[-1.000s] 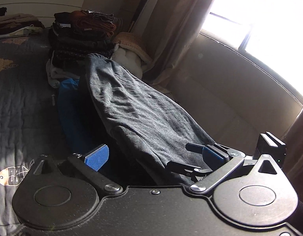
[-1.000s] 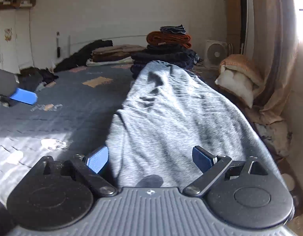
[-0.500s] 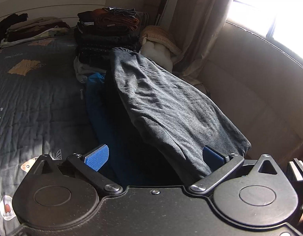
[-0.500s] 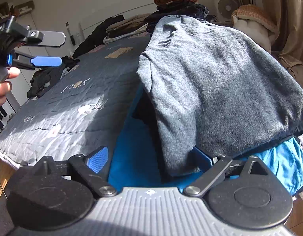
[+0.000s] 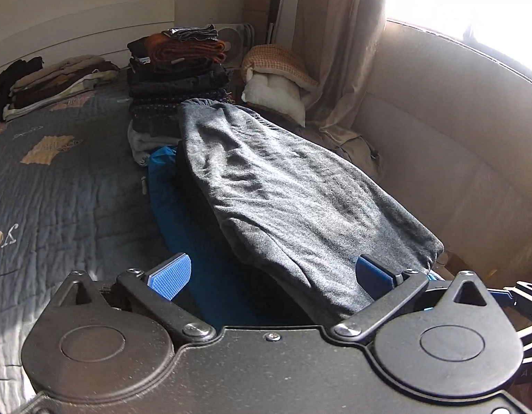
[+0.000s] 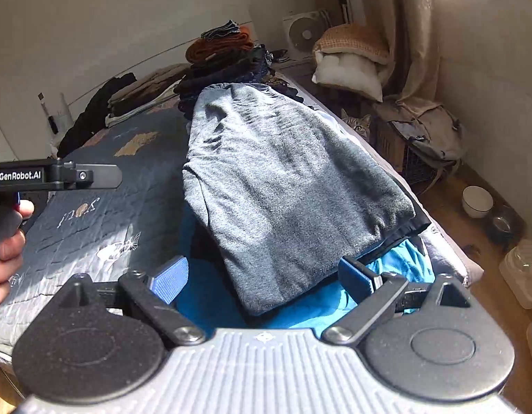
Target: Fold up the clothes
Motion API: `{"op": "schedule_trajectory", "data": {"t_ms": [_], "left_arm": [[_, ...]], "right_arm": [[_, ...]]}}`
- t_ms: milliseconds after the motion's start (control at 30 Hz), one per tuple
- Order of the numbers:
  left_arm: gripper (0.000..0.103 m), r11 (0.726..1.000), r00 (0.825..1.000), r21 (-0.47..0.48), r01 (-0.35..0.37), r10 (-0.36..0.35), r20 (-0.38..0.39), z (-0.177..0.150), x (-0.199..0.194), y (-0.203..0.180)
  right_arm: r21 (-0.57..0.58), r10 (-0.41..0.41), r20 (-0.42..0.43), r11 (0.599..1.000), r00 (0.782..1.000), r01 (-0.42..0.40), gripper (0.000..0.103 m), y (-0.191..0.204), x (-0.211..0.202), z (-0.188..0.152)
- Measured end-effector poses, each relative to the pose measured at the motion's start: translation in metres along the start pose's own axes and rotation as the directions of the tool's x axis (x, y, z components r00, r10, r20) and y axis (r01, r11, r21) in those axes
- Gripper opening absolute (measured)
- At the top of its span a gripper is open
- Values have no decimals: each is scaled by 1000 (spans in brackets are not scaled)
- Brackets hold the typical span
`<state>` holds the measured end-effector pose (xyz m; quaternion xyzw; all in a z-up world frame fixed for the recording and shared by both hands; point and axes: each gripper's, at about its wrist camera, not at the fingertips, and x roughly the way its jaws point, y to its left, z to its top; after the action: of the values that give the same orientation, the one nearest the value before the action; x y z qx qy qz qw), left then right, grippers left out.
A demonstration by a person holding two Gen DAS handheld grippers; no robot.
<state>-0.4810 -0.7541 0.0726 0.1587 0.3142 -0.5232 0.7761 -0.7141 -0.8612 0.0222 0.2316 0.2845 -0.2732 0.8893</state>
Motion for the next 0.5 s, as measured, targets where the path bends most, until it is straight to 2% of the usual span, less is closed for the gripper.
{"op": "schedule_trajectory", "data": {"t_ms": [233, 500], "left_arm": [[103, 999, 999, 32, -39, 40, -14, -8, -15, -12], [103, 997, 997, 46, -54, 56, -44, -18, -30, -21]], "right_arm": [[-82, -28, -4, 996, 1000, 27, 94, 16, -21, 1], [-66, -39, -13, 997, 999, 38, 94, 27, -45, 1]]}}
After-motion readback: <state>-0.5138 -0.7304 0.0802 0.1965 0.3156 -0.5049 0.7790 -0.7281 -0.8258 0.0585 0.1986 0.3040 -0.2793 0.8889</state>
